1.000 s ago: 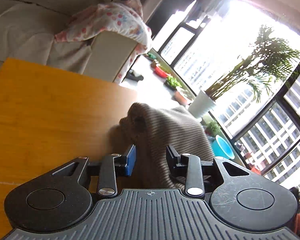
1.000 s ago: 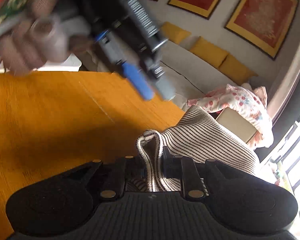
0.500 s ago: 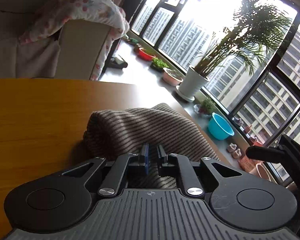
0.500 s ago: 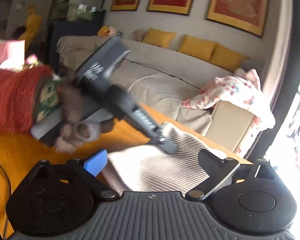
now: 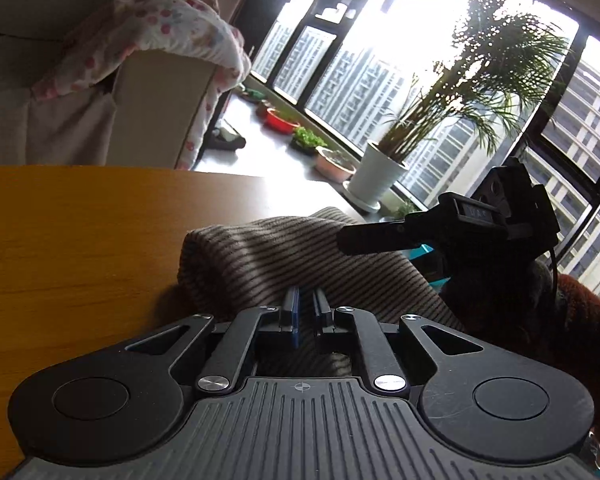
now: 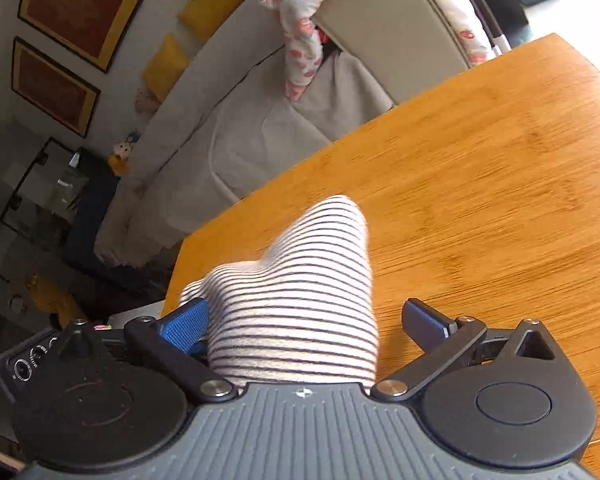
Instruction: Fold clothes
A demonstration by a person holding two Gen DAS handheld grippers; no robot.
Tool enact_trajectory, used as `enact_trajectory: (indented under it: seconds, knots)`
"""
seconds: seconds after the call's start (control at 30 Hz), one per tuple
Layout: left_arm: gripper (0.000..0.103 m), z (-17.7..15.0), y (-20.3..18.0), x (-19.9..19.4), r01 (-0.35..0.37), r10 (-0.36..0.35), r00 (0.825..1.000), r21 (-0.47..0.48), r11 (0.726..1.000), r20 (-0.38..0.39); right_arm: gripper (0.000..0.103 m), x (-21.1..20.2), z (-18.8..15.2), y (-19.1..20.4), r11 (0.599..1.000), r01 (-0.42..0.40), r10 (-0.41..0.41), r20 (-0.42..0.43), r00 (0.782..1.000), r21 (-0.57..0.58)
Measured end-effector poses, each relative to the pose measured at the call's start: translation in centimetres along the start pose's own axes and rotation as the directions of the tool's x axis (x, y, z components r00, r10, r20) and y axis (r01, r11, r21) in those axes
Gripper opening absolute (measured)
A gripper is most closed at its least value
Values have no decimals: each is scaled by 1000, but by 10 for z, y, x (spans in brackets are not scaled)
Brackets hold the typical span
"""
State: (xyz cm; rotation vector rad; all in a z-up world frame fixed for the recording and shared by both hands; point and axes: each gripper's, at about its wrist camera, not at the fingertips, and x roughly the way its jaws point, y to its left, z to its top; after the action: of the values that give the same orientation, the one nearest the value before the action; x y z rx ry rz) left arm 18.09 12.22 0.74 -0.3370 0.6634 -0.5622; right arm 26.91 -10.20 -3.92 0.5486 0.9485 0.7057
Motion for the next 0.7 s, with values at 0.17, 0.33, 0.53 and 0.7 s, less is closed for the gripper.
enact_trajectory:
  seconds: [0.17,0.33,0.53,0.7]
  knots:
    - [10,3,15,-1,4,-3,1000,-32,999,10,98,-22,-11,58,957,16,18,112,994,-290]
    - [10,3,12,3,-4,5,1000,-20,1000,13,98,-38,-16,63,935,156,-105,171,980,-318]
    - [10,4,14,6,11,-10,1000,-41,999,11,103,-62,-64,41,954,186,-168,93,981,-236]
    - [10,6,15,9,5,-5,1000,-39,999,5,103,-56,-91,36,978,129,-126,29,992,-166]
